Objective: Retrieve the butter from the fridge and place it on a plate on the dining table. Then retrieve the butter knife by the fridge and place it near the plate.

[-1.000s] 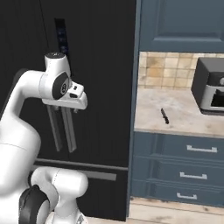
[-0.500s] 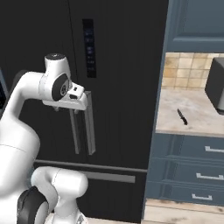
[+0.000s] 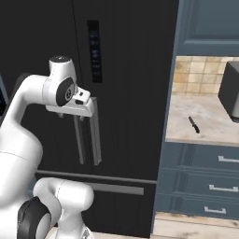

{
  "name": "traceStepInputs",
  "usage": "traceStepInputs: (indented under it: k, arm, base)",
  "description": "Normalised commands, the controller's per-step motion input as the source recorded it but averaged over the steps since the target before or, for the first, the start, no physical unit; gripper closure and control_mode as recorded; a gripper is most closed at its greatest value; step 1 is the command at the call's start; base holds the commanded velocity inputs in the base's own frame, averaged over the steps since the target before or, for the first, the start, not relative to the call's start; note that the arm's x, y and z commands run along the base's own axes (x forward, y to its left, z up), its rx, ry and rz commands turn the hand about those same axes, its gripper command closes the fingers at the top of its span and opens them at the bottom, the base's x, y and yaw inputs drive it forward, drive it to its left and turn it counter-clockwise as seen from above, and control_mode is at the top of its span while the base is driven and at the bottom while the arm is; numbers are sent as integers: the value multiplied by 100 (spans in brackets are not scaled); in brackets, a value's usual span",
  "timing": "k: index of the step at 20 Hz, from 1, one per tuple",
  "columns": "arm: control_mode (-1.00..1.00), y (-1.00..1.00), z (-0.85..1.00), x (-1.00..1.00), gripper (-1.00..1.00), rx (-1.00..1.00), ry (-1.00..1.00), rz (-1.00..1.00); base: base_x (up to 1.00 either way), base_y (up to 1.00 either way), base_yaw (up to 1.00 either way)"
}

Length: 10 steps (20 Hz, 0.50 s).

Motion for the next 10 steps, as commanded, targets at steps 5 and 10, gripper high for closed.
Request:
traceStepInputs:
  k: [5,10]
  arm:
    - [100,0,0,0,-100,0,0,0]
    - [100,0,0,0,-100,0,0,0]
  base:
    - [-52,0,-2]
    - [-53,0,-2]
